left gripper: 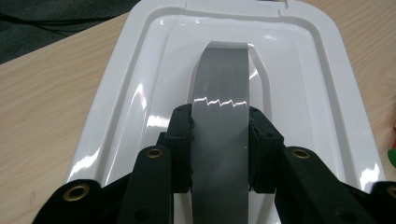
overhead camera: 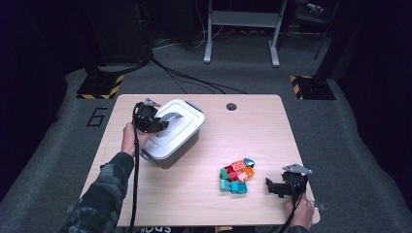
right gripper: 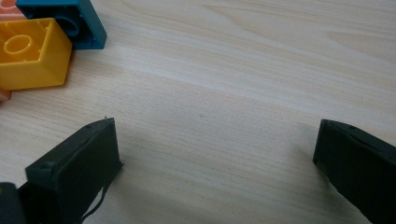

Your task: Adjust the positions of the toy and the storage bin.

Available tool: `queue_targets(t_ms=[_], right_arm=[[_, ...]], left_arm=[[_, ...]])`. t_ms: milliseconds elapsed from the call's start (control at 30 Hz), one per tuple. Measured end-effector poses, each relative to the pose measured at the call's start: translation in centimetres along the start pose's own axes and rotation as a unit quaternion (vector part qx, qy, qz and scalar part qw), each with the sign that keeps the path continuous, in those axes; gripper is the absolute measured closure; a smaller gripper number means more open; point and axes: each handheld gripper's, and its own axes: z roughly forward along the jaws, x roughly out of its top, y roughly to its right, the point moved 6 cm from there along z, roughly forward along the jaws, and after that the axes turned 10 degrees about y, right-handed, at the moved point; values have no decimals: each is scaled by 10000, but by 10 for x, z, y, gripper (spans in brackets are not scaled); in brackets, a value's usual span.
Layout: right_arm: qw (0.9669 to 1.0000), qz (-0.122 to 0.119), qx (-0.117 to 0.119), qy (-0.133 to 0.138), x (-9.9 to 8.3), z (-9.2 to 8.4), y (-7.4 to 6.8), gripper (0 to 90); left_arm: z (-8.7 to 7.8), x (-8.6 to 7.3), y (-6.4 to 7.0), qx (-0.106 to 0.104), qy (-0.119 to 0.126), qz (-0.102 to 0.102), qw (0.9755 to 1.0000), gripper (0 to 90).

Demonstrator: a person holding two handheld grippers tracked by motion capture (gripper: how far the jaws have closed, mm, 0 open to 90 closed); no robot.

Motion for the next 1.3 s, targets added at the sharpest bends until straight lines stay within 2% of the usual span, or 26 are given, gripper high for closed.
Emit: queue_targets(t_ms=[200,300,467,500,833,1133,1300], right_arm=[[10000,-4,0,4,0,0,0,0],[10000,-3,0,2,0,0,0,0],[10000,3,2,2,0,0,0,0],[10000,3,2,0,0,0,0,0],[10000,48,-4,19,0,1,-1,0],[10000,37,-3,13,0,0,-1,0],[10000,24,3,11,0,0,-1,0]], left_arm=[[2,0,9,18,78,-200,9998,670],[4,1,18,2,98,-255,9996,670],[7,3,33,-94,113,-258,9996,670],[7,4,36,-115,56,-224,9997,670],[13,7,58,-171,109,-360,9991,670],[19,11,78,-284,87,-306,9991,669],[23,14,89,-318,97,-387,9987,669]])
